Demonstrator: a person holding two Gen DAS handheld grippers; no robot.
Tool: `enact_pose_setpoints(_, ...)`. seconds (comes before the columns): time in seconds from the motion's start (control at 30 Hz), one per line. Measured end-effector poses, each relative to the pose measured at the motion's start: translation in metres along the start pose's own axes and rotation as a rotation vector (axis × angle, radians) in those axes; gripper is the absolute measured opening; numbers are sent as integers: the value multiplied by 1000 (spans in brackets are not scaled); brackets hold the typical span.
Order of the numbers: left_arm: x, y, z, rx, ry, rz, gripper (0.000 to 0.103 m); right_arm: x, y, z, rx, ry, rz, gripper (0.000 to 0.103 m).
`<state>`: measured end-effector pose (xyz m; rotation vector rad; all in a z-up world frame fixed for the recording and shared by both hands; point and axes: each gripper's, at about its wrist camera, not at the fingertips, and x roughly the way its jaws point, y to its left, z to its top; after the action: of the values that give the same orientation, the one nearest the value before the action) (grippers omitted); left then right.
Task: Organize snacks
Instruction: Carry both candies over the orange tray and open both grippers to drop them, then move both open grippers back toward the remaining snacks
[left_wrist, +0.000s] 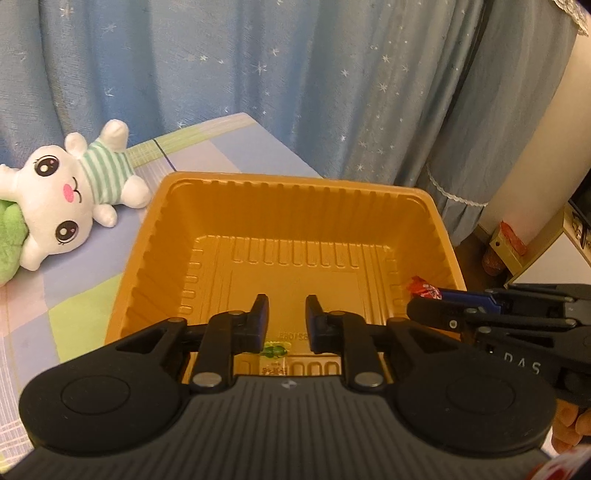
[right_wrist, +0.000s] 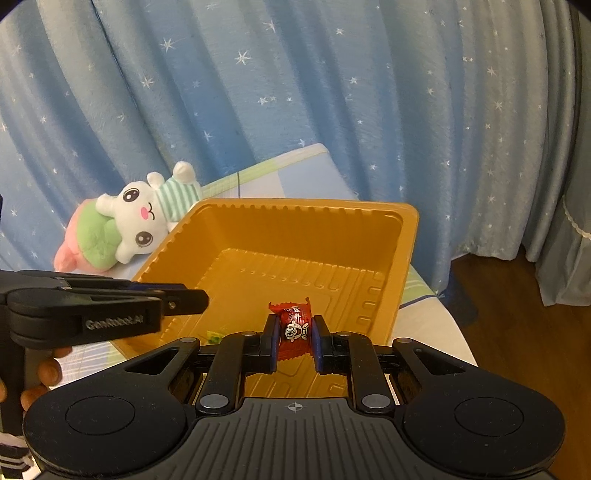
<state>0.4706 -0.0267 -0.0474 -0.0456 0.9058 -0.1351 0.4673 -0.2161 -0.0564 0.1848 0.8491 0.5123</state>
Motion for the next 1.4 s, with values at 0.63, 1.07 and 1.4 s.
enact_pose_setpoints(0.63,-45,35,-12,-121,-55,35,40,7,18,9,-16,-17,50,36)
enact_pose_setpoints(1.07,-86,43,-29,-196,-105,50,57,-29,12,15,31,-105,55,74)
enact_pose_setpoints(1.4,-125,38,-49,-215,-143,56,61,-71,10,-4,36,-130,58,81)
